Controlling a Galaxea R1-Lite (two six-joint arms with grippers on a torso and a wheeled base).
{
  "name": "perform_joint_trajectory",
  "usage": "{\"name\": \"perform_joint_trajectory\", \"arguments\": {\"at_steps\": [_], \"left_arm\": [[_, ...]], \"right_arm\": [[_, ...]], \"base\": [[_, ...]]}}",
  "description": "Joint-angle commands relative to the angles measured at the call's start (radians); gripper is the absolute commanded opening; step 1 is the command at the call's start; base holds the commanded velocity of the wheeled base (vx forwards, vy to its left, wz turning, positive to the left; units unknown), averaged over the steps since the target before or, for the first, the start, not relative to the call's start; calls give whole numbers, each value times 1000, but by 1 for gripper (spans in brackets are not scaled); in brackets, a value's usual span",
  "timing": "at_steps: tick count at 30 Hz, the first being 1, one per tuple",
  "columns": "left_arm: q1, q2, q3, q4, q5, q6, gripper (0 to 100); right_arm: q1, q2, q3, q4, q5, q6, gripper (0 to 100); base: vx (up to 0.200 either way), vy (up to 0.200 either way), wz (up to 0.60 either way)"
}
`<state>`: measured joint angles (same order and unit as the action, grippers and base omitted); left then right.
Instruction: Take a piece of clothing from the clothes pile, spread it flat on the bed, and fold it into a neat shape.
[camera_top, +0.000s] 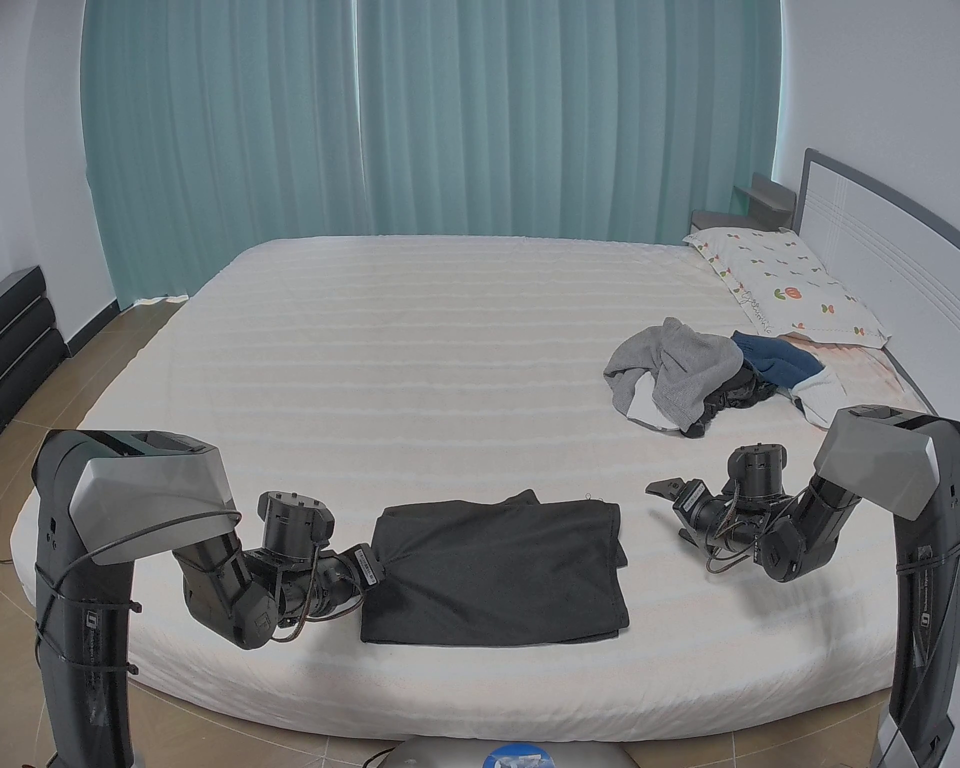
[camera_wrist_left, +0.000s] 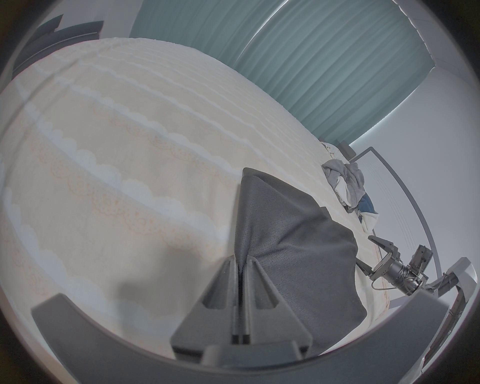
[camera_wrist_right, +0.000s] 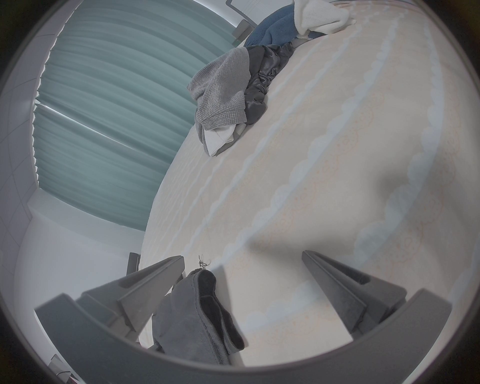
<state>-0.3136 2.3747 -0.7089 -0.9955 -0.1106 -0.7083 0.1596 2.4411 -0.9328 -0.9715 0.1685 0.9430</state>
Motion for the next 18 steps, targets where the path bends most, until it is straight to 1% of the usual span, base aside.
{"name": "perform_joint_trajectory", "arguments": {"at_steps": [1, 5, 8, 18], "left_arm": [[1, -12, 2, 0, 6, -10, 0], [-1, -12, -12, 5, 8, -46, 0], [1, -14, -4, 2, 8, -49, 0], [5, -20, -1, 0, 8, -54, 0]], "right_arm": [[0, -1, 0, 0, 0, 0, 100], [0, -2, 0, 0, 0, 0, 100], [0, -1, 0, 0, 0, 0, 100], [0, -1, 0, 0, -1, 0, 100]], "base": [[0, 0, 0], [0, 0, 0], [0, 0, 0], [0, 200, 0]]}}
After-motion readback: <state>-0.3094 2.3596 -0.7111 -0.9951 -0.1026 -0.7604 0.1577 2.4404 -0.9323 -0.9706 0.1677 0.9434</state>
